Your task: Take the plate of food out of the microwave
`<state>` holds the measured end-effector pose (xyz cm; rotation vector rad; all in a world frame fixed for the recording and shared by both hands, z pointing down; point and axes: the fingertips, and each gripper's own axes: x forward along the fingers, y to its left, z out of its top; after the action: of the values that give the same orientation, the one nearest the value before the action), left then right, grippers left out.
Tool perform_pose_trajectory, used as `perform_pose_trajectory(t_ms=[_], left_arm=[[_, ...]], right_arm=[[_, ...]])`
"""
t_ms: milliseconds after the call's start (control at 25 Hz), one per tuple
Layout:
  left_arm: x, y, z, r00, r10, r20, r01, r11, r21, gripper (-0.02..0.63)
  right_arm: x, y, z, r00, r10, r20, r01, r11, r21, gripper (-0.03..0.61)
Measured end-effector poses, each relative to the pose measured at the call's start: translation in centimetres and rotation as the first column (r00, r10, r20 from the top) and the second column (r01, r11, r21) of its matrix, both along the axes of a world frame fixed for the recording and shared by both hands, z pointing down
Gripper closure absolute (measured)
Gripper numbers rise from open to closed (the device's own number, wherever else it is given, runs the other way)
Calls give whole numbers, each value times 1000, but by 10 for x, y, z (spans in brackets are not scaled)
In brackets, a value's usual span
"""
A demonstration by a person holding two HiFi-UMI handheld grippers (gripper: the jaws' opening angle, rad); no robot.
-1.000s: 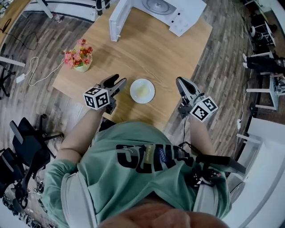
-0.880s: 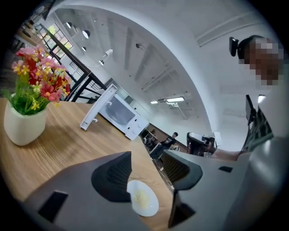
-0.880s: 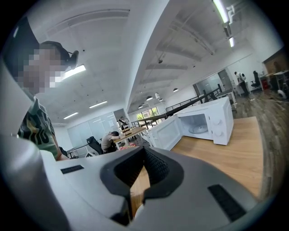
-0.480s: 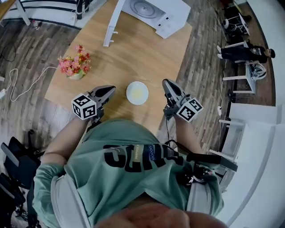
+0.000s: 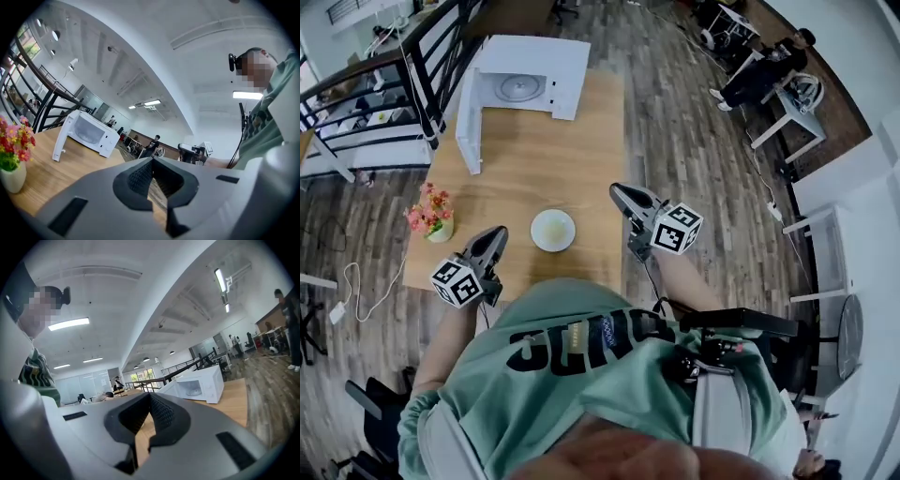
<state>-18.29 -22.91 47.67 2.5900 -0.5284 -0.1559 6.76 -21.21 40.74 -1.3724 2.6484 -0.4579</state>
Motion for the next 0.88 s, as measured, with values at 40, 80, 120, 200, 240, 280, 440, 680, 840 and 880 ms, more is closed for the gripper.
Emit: perform_pose_trajectory(t_ms=[40, 80, 120, 200, 240, 280, 440, 680, 840, 880], left_arm=[[11, 8, -7, 1000, -4, 8, 4, 1000, 14, 609], [24, 20, -11, 1000, -15, 8, 15, 1000, 18, 608], [41, 37, -13, 999, -32, -4, 32, 999, 9, 608], [84, 75, -12, 998, -60, -35, 59, 998, -32, 609], [106, 92, -13, 997, -64, -42, 62, 997, -52, 607], [127, 108, -16, 997, -61, -41, 58, 996, -68, 609], [182, 169, -23, 999, -29, 32, 32, 995, -93, 609], [203, 204, -22, 992, 7, 124, 6, 994, -108, 609], [215, 212, -22, 995, 47, 91, -38, 995, -95, 609], [215, 215, -23, 995, 61, 83, -54, 995, -81, 609]], right_arm=[[16, 15, 1, 1000, 19, 6, -19, 1000, 10, 572], [35, 33, 3, 999, 33, 8, -33, 999, 10, 572], [57, 54, 6, 999, 43, 6, -43, 999, 1, 572], [107, 97, 13, 998, 56, 2, -56, 998, -23, 572], [131, 116, 17, 998, 61, 8, -61, 998, -33, 572], [152, 133, 22, 998, 68, 17, -67, 997, -43, 572], [211, 187, 53, 993, 92, 74, -85, 992, -91, 572], [226, 239, 85, 975, 123, 187, -102, 988, -120, 572], [222, 255, 90, 975, 127, 184, -106, 987, -122, 572], [220, 257, 90, 976, 131, 177, -111, 987, -120, 572]])
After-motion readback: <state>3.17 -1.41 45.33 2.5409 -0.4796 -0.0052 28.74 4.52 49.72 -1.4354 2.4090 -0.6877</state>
